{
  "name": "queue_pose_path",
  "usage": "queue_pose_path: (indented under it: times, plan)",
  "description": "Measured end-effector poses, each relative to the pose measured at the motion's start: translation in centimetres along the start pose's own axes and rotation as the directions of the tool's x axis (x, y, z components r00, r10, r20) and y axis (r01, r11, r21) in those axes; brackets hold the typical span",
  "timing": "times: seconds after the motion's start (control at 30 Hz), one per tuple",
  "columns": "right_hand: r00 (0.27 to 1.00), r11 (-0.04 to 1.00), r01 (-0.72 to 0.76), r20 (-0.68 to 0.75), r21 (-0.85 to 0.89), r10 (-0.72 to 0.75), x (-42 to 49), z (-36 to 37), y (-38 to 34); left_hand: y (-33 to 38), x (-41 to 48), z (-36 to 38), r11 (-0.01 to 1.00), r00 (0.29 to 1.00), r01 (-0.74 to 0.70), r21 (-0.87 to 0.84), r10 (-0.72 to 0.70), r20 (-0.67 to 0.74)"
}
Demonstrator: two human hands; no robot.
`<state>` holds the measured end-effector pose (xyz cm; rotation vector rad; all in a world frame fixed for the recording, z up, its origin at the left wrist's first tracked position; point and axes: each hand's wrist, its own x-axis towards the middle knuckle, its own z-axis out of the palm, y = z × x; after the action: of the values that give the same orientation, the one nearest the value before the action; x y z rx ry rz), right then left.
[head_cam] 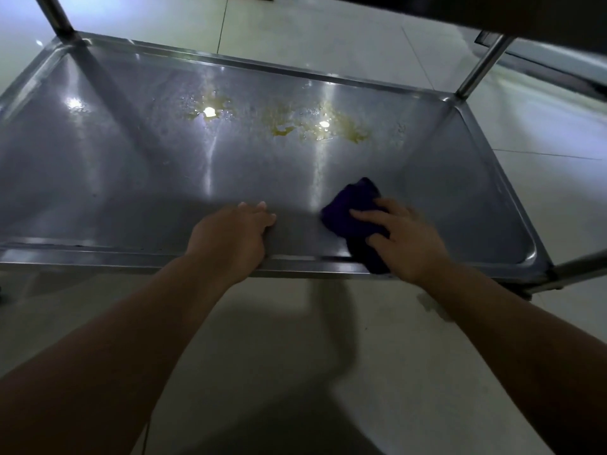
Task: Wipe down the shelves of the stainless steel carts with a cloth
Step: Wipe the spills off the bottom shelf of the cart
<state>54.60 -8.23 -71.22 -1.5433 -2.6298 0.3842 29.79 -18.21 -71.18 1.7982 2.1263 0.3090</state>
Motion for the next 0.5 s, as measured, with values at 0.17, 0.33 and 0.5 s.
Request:
queue_pose_path:
  times: [0.17,0.33,0.5]
  plan:
    - [0.991,0.994,-0.103,-0.089,-0.036,0.099,-1.0,0.7,-0.2,3.2,0.9,0.0,0.97,0.998,0.056,0.235,-0.061,0.016]
    - [0.996,0.996,0.085,-0.034,-0.024,-0.086,-2.3,-0.1,3.6,6.0,2.5,1.0,0.975,0.996,-0.085,0.205,0.076,0.05]
    - [0.852,0.847,-0.522,-0.1,-0.097,0.513,0.3,-1.6,7.7,6.9,2.6,2.9,0.969,0.997,-0.011,0.247,-0.008,0.076]
